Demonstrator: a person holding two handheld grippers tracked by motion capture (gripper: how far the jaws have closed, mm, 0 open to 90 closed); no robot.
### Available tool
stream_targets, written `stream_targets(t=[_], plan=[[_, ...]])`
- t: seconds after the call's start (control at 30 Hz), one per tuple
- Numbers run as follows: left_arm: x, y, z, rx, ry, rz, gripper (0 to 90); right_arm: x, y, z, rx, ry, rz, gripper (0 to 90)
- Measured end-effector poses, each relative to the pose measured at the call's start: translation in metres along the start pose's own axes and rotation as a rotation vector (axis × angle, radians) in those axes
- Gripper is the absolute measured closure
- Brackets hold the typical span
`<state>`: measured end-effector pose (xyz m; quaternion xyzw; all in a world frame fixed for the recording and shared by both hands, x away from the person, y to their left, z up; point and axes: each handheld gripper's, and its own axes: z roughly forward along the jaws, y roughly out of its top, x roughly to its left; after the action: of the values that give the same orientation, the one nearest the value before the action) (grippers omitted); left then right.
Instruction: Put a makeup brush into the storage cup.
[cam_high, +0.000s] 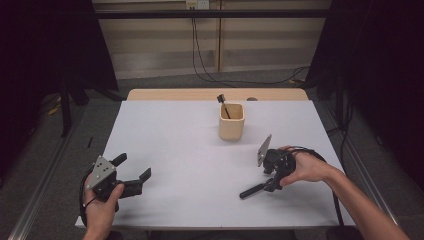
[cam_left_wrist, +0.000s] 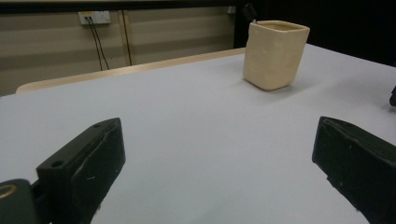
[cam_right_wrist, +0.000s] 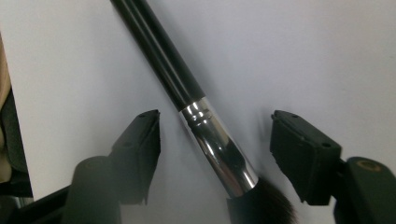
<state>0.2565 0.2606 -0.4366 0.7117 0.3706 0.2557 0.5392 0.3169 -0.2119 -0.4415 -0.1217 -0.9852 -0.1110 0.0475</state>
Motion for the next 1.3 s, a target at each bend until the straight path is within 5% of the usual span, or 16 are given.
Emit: stream_targets(t=[0.17, 0.6, 0.73, 1.07, 1.3], plan=[[0.0, 0.0, 0.0, 0.003, -0.005, 0.001, 2.6, 0.003, 0.001, 0.008, 0.054, -0.02, -0.037, 42.0], [0.0, -0.001, 0.0, 0.006, -0.004, -0.002, 2.5, 0.006, -0.002, 0.006, 0.06, -0.068, -0.087, 64.0], [-0.001, -0.001, 0.0, 0.004, -0.005, -0.006, 2.6, 0.007, -0.002, 0.005, 0.064, -0.057, -0.073, 70.7], [0.0, 0.0, 0.001, 0.006, -0.006, -0.001, 2.5, 0.005, -0.003, 0.004, 0.052, -0.055, -0.052, 71.6], [0.0, 0.0, 0.001, 0.005, -0.006, -0.002, 2.5, 0.004, -0.007, -0.003, -0.016, -0.065, 0.005, 71.6]])
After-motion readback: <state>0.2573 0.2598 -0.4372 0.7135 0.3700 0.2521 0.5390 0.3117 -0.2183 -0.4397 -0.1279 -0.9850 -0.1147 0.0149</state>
